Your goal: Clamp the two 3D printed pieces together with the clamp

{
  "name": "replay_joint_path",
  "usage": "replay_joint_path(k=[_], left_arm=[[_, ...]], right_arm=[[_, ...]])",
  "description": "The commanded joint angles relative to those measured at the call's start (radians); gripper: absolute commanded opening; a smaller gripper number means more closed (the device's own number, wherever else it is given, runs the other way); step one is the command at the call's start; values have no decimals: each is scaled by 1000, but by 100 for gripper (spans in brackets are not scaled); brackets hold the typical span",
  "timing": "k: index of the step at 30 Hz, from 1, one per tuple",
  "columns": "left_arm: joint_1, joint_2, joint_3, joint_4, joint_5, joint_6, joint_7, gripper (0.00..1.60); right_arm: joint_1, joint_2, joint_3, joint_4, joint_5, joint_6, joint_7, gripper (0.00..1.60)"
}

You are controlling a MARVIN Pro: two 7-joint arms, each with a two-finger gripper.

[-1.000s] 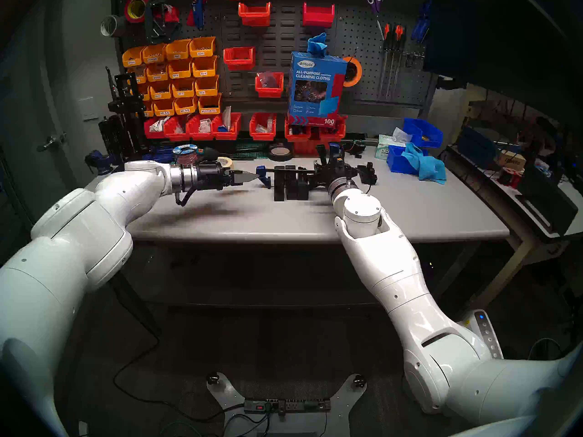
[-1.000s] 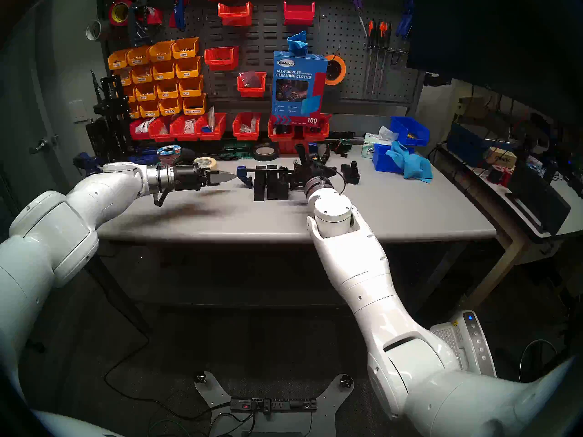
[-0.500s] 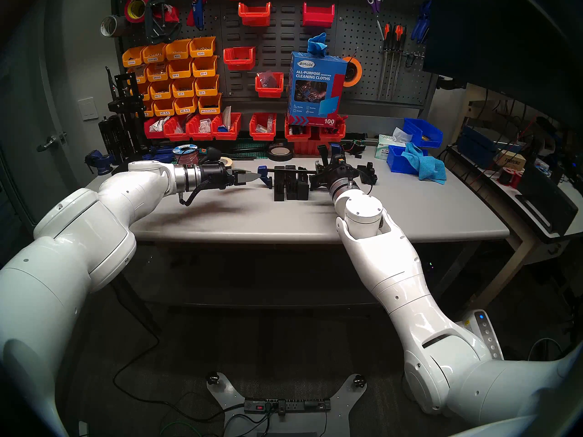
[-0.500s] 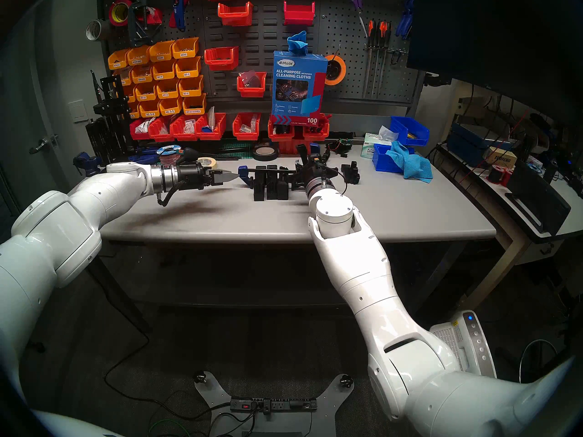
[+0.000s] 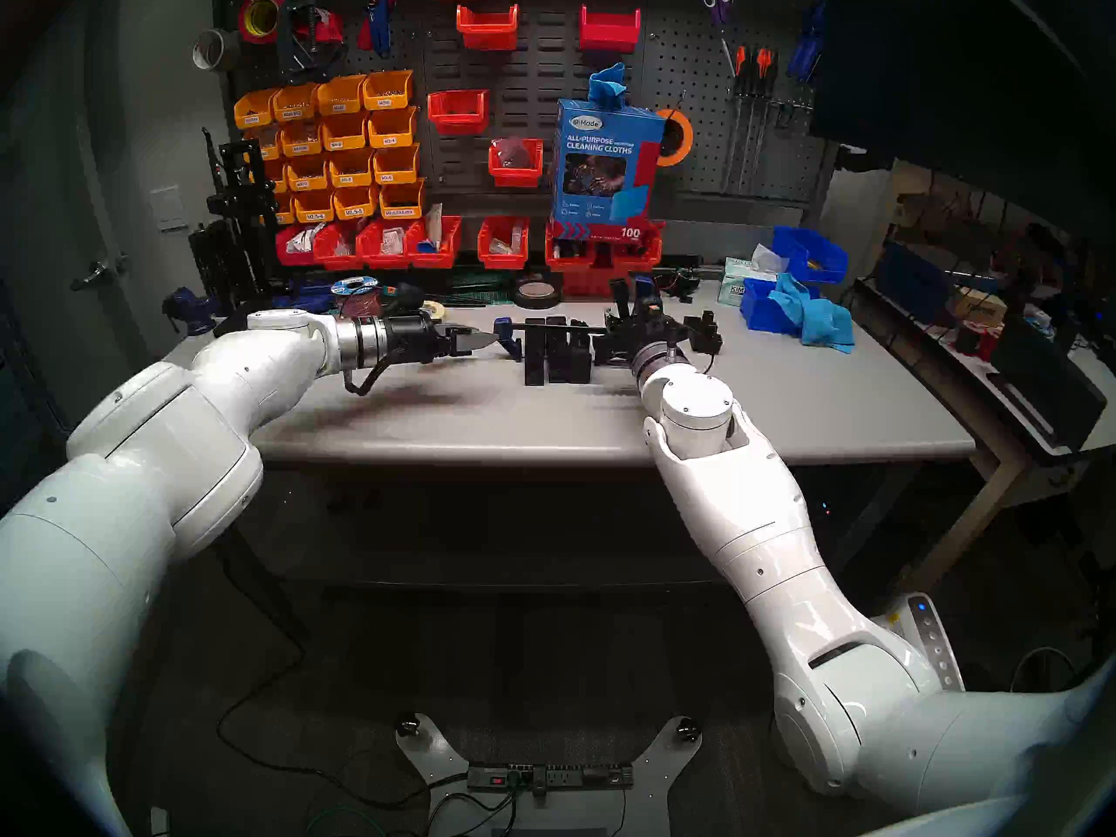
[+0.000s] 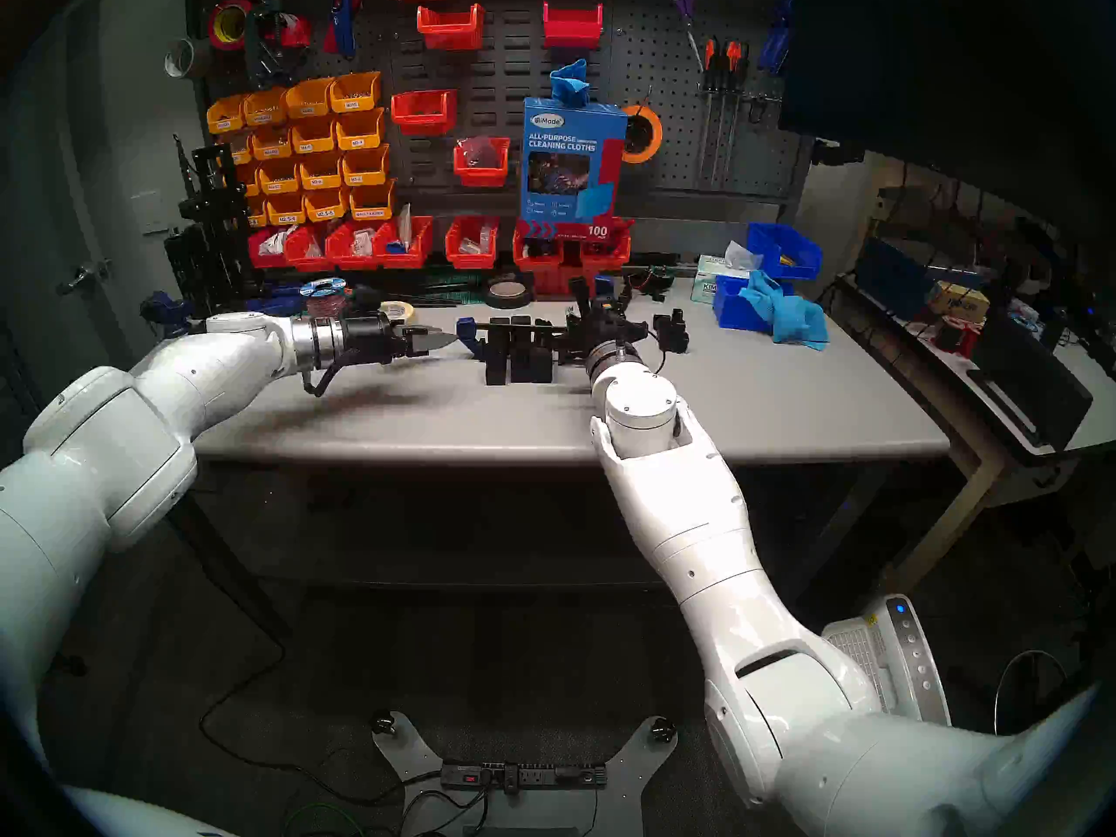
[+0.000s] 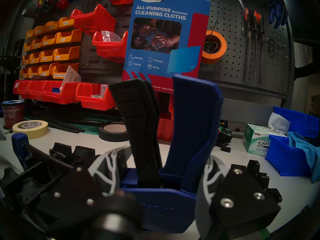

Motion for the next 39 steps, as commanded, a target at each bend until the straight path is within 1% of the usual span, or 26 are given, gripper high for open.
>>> replay_joint_path(k=[1, 25, 39], left_arm=[[-23, -7, 1, -7, 2, -3, -5, 160], [-27, -12, 3, -16, 12, -23, -19, 160], [-27, -18, 7, -10, 29, -38, 3, 160]], right_arm=[[8, -4, -3, -22, -1, -8, 3, 0], [2, -5, -6, -30, 0, -10, 2, 0], [-5, -2, -9, -34, -1, -10, 10, 0]])
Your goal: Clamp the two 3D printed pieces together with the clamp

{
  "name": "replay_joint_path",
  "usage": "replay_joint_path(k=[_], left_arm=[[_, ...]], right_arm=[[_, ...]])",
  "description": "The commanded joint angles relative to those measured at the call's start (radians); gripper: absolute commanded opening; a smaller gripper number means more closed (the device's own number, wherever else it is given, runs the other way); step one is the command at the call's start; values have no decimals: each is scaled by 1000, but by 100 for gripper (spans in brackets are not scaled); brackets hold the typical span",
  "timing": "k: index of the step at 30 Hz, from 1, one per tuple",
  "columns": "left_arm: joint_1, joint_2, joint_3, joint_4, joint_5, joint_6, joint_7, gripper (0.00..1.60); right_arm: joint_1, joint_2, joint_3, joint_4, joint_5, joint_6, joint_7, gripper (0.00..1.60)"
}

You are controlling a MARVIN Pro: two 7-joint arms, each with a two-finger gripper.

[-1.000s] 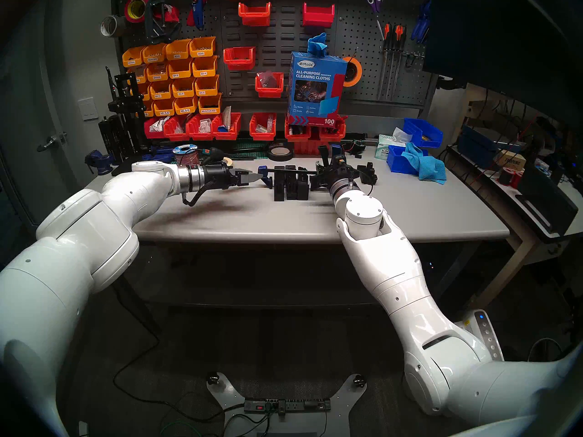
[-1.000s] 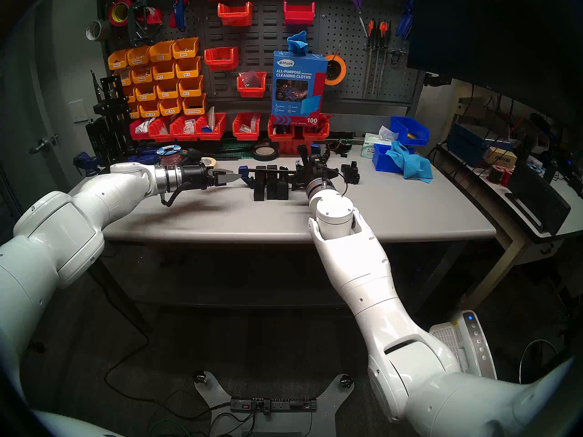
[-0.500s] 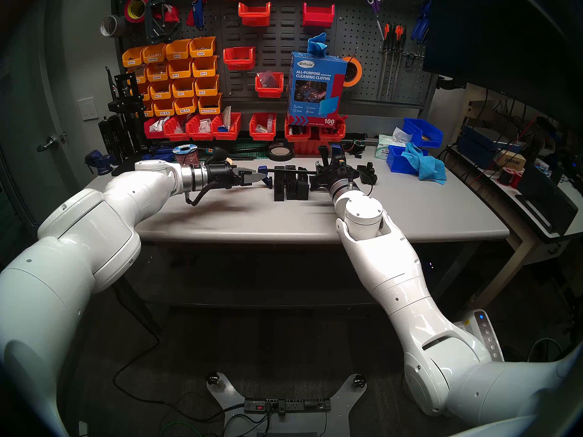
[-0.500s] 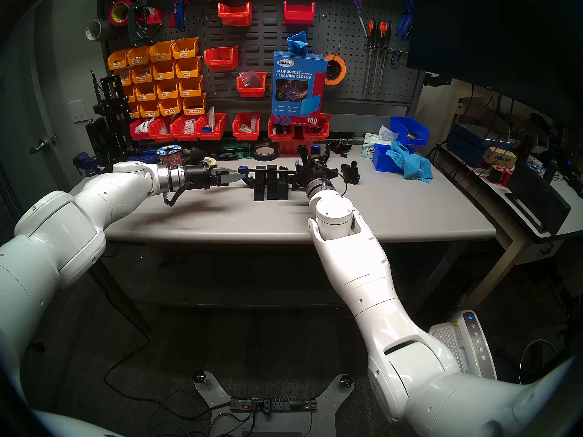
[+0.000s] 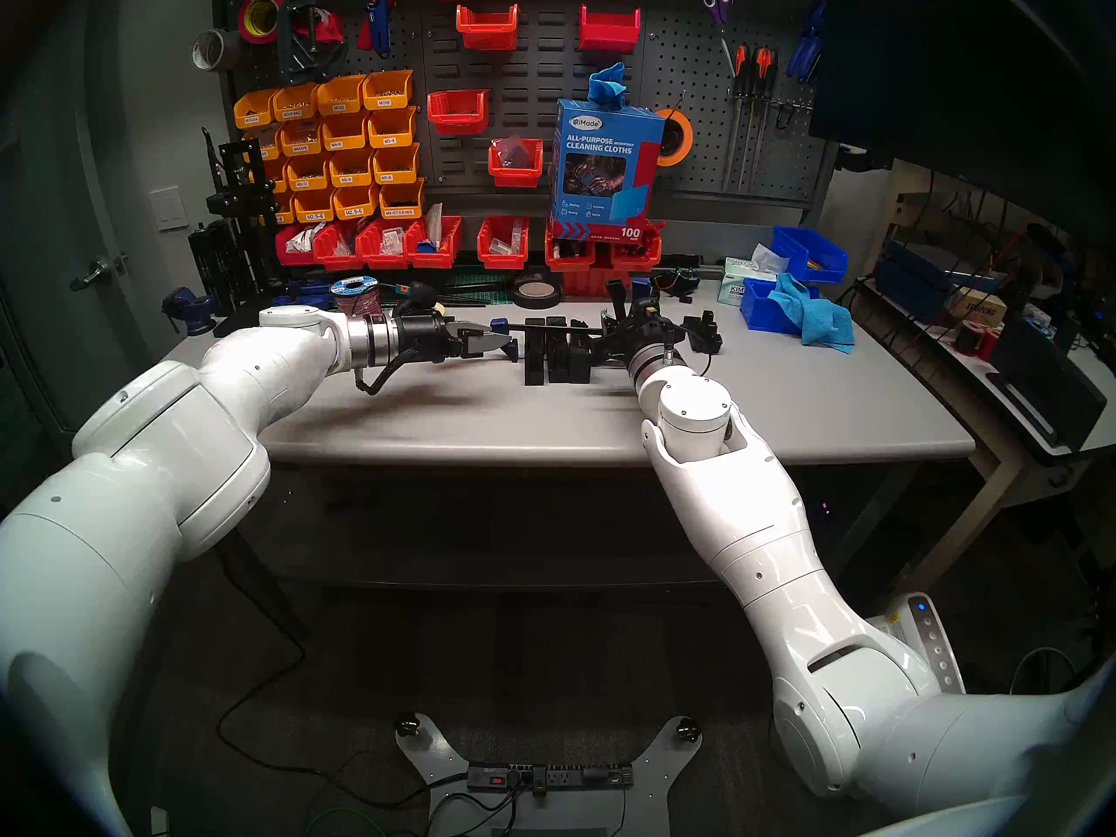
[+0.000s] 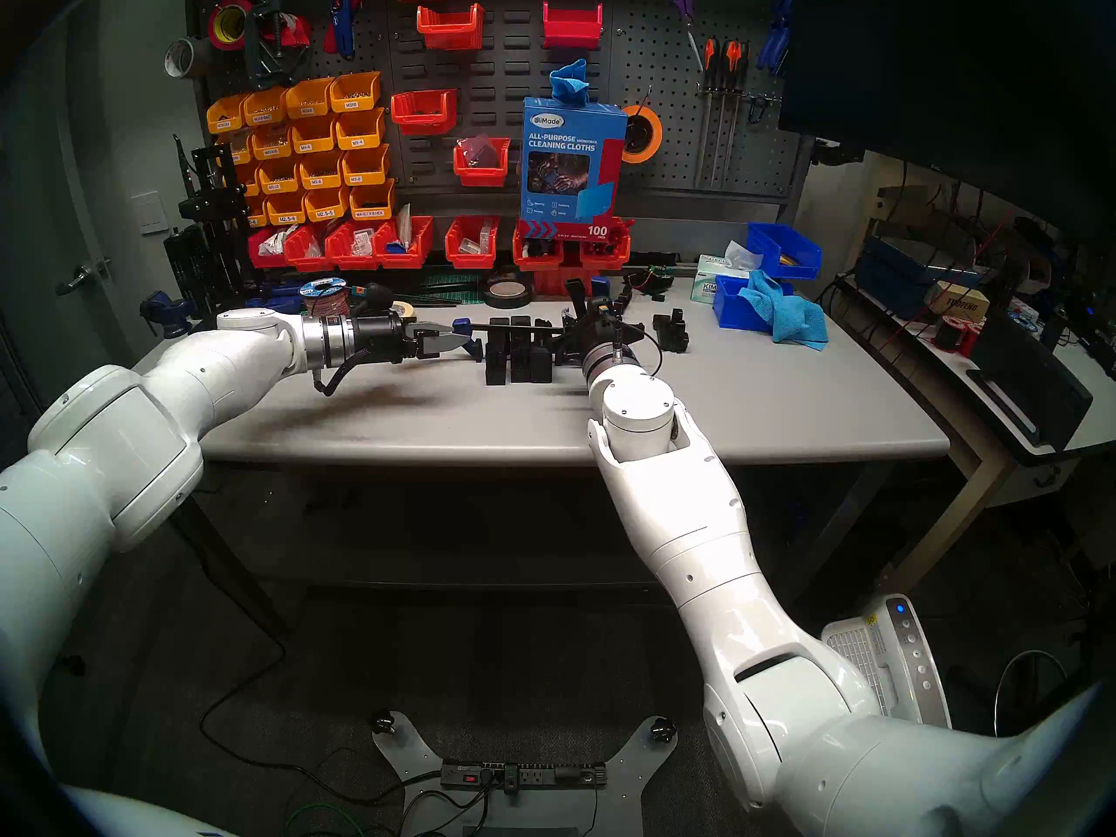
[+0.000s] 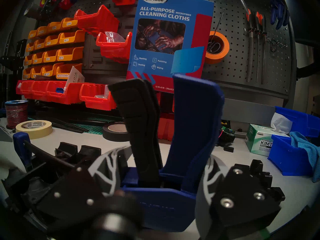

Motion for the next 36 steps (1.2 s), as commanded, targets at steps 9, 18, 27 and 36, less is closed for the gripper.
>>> replay_joint_path(k=[9, 18, 27, 36], left_arm=[[-26, -3, 5, 3, 22, -13, 36, 160], [-26, -4, 7, 3, 39, -20, 63, 160], [-27, -6, 7, 2, 56, -26, 87, 160], [-27, -8, 7, 2, 72, -32, 109, 160]], right_arm=[[2, 1, -1, -24, -2, -8, 8, 0], [0, 4, 0, -26, -4, -9, 13, 0], [-2, 4, 1, -28, -5, -10, 18, 0], [-4, 5, 2, -30, -7, -11, 23, 0]])
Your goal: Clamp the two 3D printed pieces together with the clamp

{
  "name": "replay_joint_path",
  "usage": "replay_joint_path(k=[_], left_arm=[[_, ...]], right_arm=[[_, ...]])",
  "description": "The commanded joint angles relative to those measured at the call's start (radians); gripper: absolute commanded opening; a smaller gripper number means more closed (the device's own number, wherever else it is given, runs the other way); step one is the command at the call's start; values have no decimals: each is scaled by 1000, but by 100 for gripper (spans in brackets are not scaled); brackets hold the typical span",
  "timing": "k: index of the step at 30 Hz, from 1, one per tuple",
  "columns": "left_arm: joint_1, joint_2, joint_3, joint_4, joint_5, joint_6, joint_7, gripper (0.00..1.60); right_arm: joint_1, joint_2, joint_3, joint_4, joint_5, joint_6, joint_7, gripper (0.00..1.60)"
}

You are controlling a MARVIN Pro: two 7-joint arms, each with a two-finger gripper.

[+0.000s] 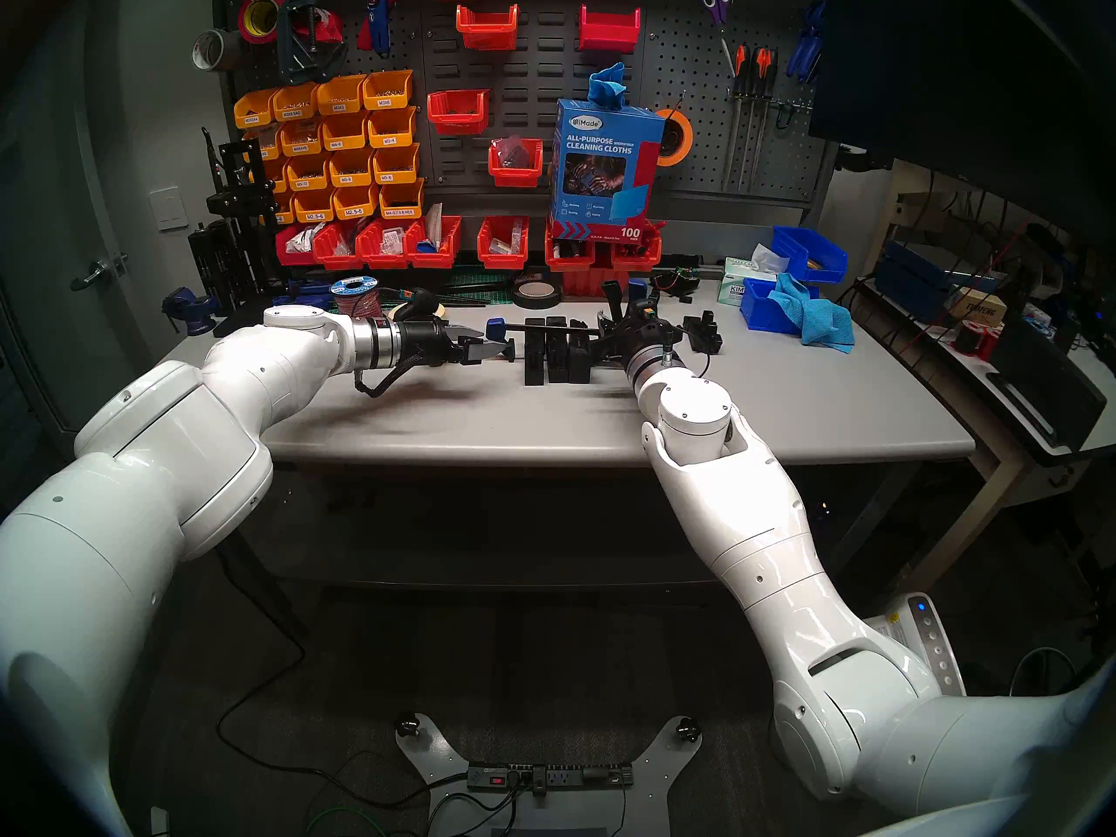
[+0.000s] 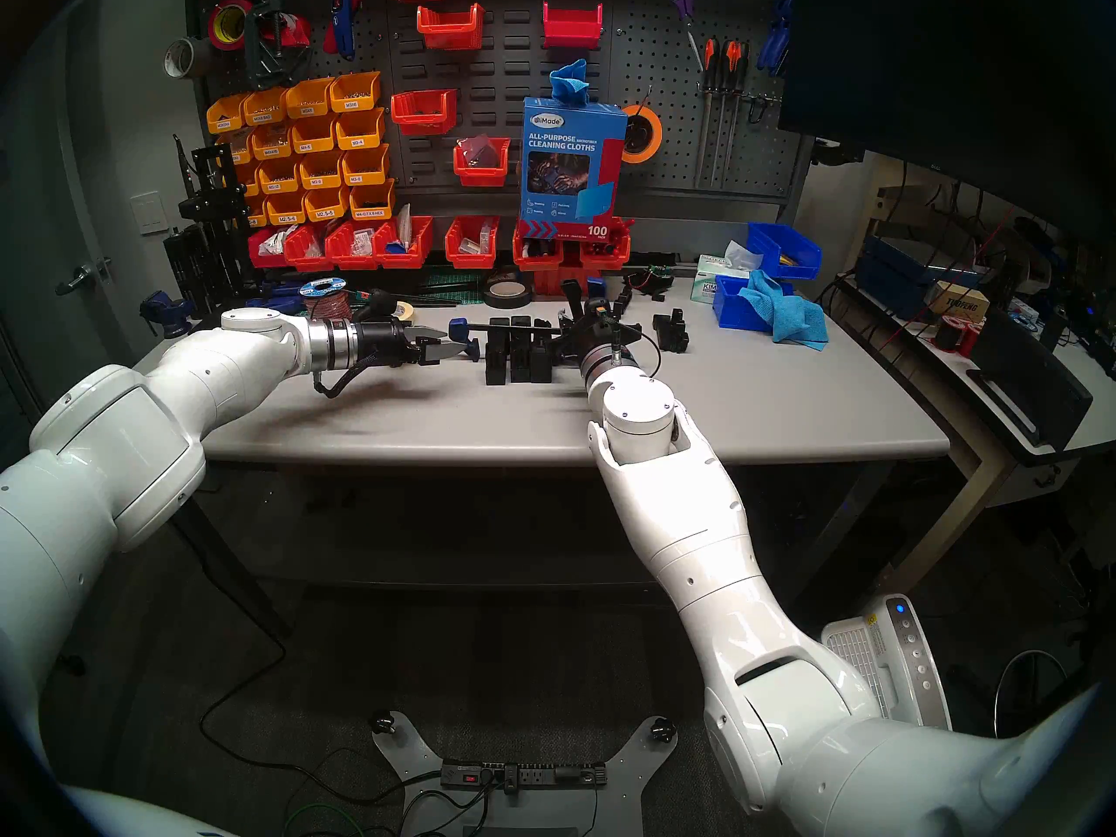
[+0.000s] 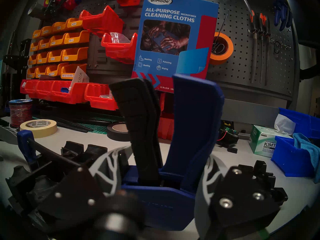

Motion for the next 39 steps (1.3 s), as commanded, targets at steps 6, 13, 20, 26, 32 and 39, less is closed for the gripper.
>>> replay_joint_path(k=[6, 13, 20, 26, 32, 39], left_arm=[[-27, -2, 0, 0, 14, -5, 16, 160], [-27, -3, 0, -1, 23, -7, 28, 160], [-28, -4, 0, -1, 33, -10, 39, 160], [-28, -5, -1, -2, 41, -13, 49, 160], [-28, -6, -1, -2, 50, -15, 57, 160], [-30, -6, -1, -2, 61, -19, 67, 160]], right_arm=[[4, 3, 2, -22, -2, -8, 5, 0], [3, 3, 2, -23, -3, -8, 7, 0], [2, 4, 3, -25, -5, -9, 11, 0], [1, 4, 3, -26, -5, -9, 13, 0], [0, 5, 3, -27, -6, -10, 16, 0], [-1, 6, 4, -28, -6, -11, 20, 0]])
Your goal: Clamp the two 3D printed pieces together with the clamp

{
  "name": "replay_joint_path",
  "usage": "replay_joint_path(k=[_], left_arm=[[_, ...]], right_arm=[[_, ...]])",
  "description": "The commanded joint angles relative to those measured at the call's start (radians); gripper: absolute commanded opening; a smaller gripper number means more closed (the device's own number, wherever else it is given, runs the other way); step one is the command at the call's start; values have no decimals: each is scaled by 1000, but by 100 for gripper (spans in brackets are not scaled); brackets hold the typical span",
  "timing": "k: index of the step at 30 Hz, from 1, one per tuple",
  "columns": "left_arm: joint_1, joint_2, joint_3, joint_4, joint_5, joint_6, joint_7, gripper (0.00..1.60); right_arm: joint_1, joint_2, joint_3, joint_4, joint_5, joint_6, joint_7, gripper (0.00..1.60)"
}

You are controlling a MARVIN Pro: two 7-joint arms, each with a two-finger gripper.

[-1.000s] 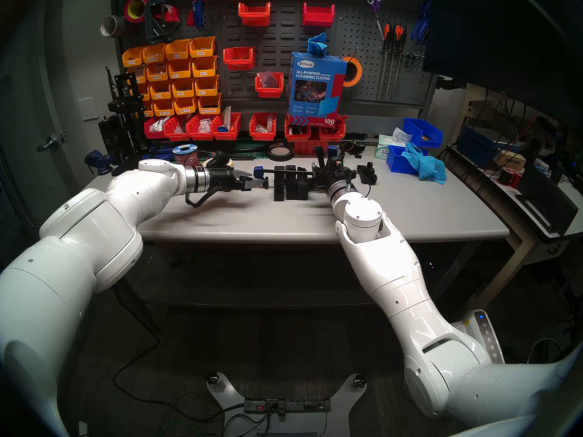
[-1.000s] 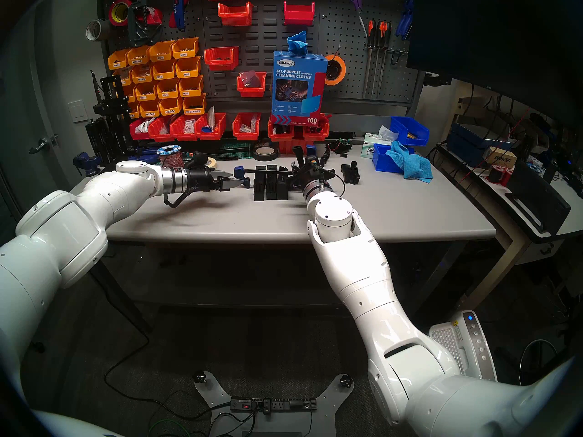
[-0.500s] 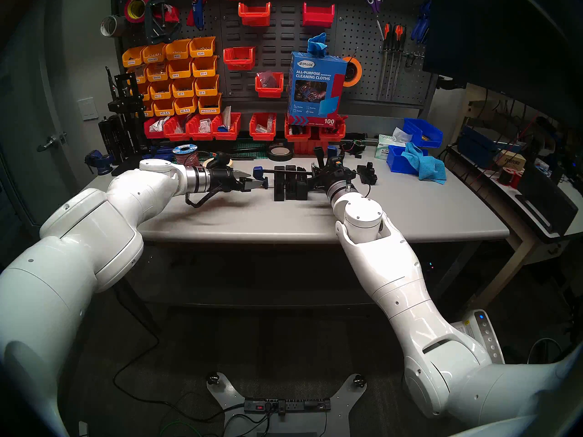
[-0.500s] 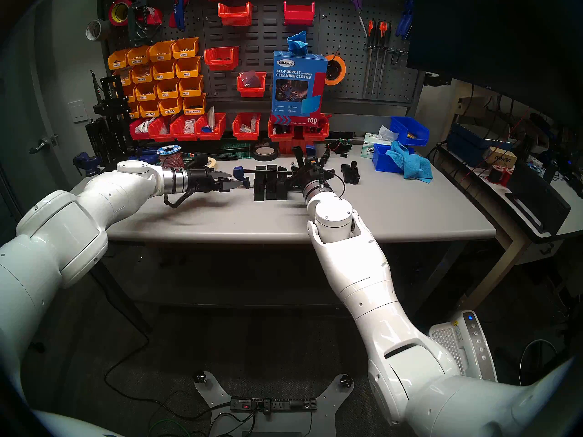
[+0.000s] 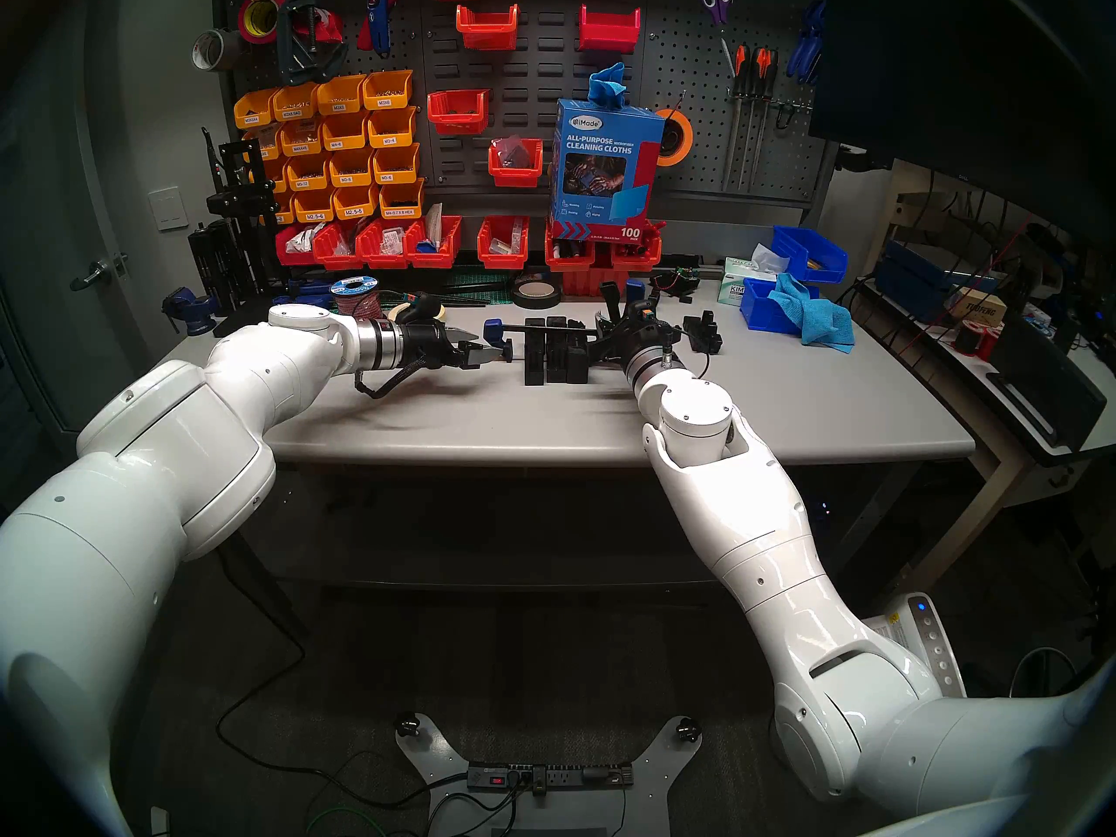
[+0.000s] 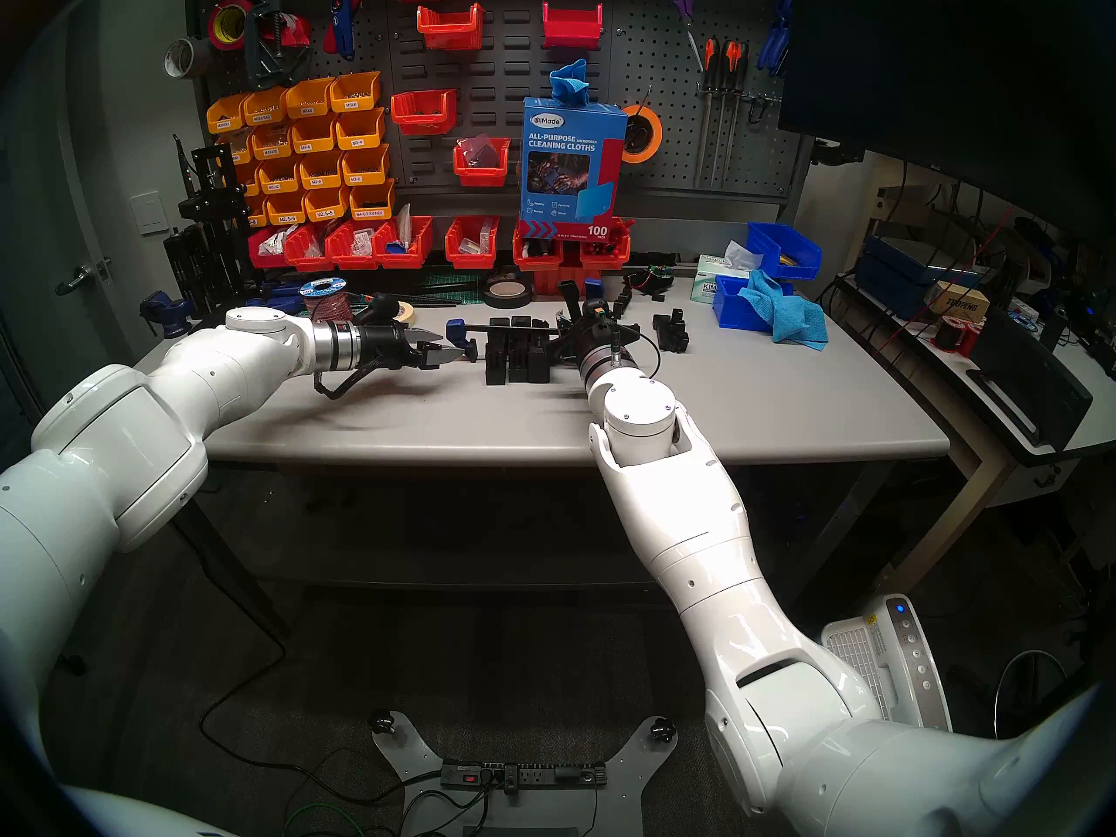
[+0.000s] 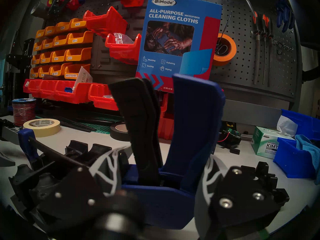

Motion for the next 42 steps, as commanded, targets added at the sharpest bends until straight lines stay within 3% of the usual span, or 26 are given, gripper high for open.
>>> replay_joint_path(k=[1, 23, 42], left_arm=[[-29, 0, -1, -2, 3, -2, -1, 160], [-30, 3, -3, -1, 31, -16, 14, 155], [-33, 9, -5, -3, 51, -32, 13, 160]], right_arm=[[5, 3, 2, -21, -1, -7, 1, 0], [4, 6, 3, -22, -3, -8, 10, 0], [2, 6, 2, -23, -4, -9, 15, 0]])
